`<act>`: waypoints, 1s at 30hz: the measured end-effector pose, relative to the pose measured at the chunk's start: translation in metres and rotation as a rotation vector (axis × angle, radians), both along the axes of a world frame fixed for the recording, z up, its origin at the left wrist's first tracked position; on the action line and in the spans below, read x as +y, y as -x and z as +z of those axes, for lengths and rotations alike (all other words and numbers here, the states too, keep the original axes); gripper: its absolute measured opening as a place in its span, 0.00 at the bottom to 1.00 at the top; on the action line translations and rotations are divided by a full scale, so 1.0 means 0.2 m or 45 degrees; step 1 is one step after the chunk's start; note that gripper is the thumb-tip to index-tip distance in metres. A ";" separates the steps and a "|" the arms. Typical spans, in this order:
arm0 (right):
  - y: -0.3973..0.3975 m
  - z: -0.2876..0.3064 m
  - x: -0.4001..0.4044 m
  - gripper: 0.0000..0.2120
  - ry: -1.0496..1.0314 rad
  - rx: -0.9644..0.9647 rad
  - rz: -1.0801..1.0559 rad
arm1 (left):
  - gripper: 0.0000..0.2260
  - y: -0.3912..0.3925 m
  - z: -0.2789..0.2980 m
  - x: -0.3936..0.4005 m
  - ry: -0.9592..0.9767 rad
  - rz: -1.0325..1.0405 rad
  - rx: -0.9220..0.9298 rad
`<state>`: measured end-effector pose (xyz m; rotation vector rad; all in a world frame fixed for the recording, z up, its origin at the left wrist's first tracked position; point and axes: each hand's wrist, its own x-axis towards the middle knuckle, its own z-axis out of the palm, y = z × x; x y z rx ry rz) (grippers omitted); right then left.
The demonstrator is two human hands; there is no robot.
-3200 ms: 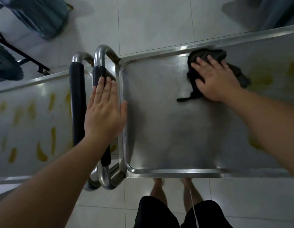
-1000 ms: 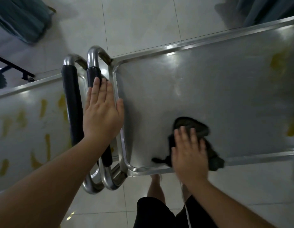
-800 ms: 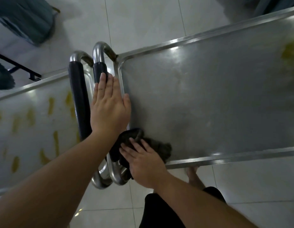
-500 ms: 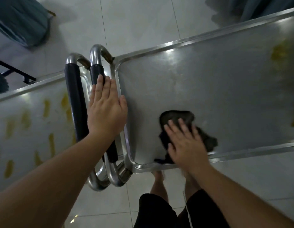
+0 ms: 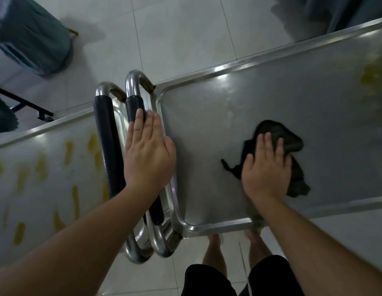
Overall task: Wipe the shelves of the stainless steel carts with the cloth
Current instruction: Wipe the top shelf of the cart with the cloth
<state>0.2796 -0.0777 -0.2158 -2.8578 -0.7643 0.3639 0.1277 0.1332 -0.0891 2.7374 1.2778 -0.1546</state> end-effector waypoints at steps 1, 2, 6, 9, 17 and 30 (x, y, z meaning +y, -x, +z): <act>0.10 0.00 0.07 0.31 -0.019 0.006 0.074 | 0.29 0.00 0.00 0.00 -0.002 -0.001 -0.002; 0.20 0.00 0.14 0.31 -0.037 0.028 0.169 | 0.30 0.00 0.00 0.00 -0.008 0.002 -0.004; 0.56 0.02 0.39 0.31 -0.108 0.122 0.780 | 0.30 0.00 0.00 0.00 -0.016 -0.006 -0.010; 0.59 0.03 0.45 0.30 -0.092 0.169 1.025 | 0.30 0.01 -0.01 0.00 -0.018 -0.009 -0.013; -0.51 0.06 0.00 0.33 0.001 -0.009 0.695 | 0.31 0.01 0.00 -0.01 0.019 -0.005 -0.041; -0.36 0.08 0.35 0.32 0.028 0.071 -0.051 | 0.30 0.02 -0.02 0.01 0.018 -0.009 -0.072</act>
